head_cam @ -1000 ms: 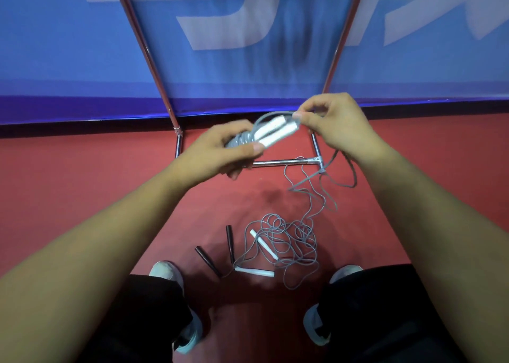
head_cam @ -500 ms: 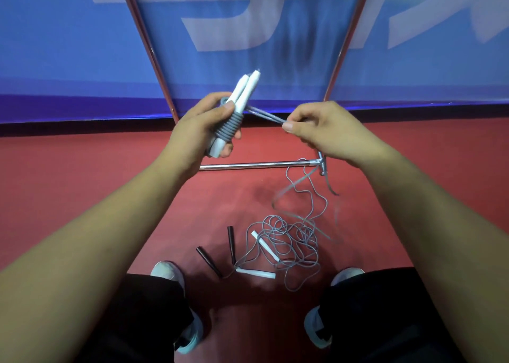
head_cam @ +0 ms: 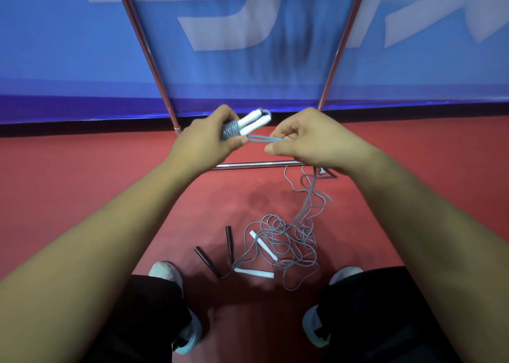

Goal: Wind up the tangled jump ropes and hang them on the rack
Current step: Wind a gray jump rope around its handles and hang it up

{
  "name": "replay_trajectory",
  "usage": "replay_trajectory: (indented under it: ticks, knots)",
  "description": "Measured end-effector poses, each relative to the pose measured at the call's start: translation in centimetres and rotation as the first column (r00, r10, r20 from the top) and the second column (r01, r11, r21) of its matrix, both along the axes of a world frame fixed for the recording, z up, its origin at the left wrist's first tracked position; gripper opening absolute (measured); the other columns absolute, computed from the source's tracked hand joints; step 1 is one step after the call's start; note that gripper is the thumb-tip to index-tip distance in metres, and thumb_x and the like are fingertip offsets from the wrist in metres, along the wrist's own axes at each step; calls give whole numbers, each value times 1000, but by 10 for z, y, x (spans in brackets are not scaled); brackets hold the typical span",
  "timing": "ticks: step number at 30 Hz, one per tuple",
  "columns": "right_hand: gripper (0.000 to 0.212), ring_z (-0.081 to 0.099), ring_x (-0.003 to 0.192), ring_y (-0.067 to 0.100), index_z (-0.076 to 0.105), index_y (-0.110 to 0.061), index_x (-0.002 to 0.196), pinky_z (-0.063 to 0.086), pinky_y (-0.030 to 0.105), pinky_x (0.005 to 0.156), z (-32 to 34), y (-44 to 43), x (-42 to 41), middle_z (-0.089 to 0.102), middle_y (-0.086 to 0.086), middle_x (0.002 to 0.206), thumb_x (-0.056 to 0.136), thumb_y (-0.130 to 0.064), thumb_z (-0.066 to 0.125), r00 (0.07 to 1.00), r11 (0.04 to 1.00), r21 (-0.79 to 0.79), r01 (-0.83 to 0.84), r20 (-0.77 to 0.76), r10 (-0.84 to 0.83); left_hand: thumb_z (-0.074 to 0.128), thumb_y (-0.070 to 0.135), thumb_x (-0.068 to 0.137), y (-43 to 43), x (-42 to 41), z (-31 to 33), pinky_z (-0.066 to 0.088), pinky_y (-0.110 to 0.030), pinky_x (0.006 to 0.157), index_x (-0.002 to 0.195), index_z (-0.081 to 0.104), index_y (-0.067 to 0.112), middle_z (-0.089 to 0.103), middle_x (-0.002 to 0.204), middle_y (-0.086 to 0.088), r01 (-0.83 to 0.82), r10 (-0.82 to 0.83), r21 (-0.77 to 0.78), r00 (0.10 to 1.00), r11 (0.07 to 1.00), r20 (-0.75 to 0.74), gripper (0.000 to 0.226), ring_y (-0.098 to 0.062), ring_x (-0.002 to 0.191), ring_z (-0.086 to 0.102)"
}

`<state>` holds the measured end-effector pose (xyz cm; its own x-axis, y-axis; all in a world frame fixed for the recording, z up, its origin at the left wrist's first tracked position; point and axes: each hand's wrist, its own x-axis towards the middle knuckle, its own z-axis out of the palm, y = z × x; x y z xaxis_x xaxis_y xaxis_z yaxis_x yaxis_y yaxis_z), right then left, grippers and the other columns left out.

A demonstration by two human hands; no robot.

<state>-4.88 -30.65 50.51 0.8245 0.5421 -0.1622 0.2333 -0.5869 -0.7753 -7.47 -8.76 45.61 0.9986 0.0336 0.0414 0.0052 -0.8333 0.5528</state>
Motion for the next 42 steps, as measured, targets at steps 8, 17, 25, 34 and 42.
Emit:
replay_trajectory:
  ticks: [8,17,25,34,42]
  knots:
    - [15,51,53,0,75,-14,79,37,13,52,-2,2,2,66,-5,67,87,-26,72,982,996,-76,50,185,-35,65,78,72,-18,-8,3,51,-36,60,93,61,32,61,63,4,274,-239,212,955,938,-177,51,-5,55,57]
    - [13,42,47,4,73,-14,80,35,21,53,-11,-15,21,57,-9,56,85,-25,78,987,978,148,150,35,-157,67,23,95,-24,-21,16,43,-25,44,80,63,22,65,64,-7,349,-452,-461,882,816,-133,15,-20,46,54]
    - [21,52,56,7,74,-14,88,43,20,59,-18,-23,25,61,-3,61,99,-26,60,998,996,68,52,-42,-49,54,28,90,-19,-8,11,38,-26,44,130,56,34,57,68,-16,24,-205,-903,976,429,-71,40,-24,52,49]
    - [18,42,52,15,67,-11,87,37,27,54,-12,-25,21,52,-1,56,88,-27,74,996,994,70,90,-29,-88,54,27,89,-13,-2,12,39,-26,46,118,61,16,58,69,-9,-105,-37,-905,991,411,-131,32,-26,62,50]
    - [10,40,43,2,73,-18,88,29,10,46,-1,-15,12,47,-16,44,92,-26,70,998,999,-28,23,63,-21,70,15,93,-13,-4,11,54,-28,47,118,60,9,69,84,-13,-151,95,-719,988,679,-118,27,-15,58,67]
